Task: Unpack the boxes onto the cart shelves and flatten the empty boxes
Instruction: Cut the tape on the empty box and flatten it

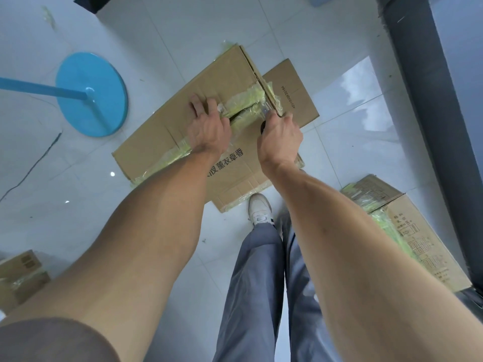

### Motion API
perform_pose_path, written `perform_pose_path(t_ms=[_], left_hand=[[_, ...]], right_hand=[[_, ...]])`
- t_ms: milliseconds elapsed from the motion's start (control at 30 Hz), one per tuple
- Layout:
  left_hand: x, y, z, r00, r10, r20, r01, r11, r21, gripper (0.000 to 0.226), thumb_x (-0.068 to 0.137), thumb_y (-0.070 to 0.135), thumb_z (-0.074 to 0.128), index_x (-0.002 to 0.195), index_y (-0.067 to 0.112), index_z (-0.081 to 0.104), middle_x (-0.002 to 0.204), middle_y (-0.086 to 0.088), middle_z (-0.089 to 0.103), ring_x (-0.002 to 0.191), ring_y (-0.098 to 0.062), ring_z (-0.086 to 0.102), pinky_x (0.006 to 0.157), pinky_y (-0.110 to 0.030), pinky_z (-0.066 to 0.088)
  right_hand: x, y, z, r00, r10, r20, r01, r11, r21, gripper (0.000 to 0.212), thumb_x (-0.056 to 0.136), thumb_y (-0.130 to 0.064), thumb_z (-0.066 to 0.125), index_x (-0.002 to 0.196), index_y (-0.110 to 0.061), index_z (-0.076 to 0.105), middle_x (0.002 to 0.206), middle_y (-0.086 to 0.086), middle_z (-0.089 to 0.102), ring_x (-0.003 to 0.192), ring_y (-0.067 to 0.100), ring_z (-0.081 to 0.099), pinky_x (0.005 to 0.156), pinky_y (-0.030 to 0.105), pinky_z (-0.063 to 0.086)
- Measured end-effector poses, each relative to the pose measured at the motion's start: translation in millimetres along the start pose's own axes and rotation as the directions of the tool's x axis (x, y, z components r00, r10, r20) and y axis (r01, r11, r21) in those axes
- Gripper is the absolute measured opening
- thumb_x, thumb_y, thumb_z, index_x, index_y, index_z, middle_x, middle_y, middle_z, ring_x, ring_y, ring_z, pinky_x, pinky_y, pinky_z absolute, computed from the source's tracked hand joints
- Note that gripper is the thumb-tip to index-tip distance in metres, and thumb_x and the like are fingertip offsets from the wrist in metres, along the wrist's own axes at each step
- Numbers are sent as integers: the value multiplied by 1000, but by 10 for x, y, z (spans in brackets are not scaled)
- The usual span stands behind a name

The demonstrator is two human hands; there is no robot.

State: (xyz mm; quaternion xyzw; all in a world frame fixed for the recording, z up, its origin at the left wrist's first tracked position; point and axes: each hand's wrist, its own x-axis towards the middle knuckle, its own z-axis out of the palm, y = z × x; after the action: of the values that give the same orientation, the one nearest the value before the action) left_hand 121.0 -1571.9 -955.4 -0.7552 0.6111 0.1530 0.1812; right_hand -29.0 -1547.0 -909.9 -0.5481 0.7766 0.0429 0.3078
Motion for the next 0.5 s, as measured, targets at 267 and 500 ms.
perform_pose_path(t_ms=[267,500], left_hand=[[47,14,-81,1000,-30,2,30,999,-37,36,96,24,36,129,11,42,156,-24,26,131,-41,40,76,-45,51],[182,3,-158,999,-29,32,30,999,-29,37,100,26,34,132,7,39,153,-25,27,130,-40,37,81,-47,55]], right_hand=[[-85,130,13,995,-4,-95,4,1000,1,22,86,-28,51,107,-22,51,95,3,52,81,25,45,83,42,28],[-364,694,-79,960,225,-164,-226,974,9,42,82,-50,54,110,-19,52,105,5,50,95,26,45,90,43,30]])
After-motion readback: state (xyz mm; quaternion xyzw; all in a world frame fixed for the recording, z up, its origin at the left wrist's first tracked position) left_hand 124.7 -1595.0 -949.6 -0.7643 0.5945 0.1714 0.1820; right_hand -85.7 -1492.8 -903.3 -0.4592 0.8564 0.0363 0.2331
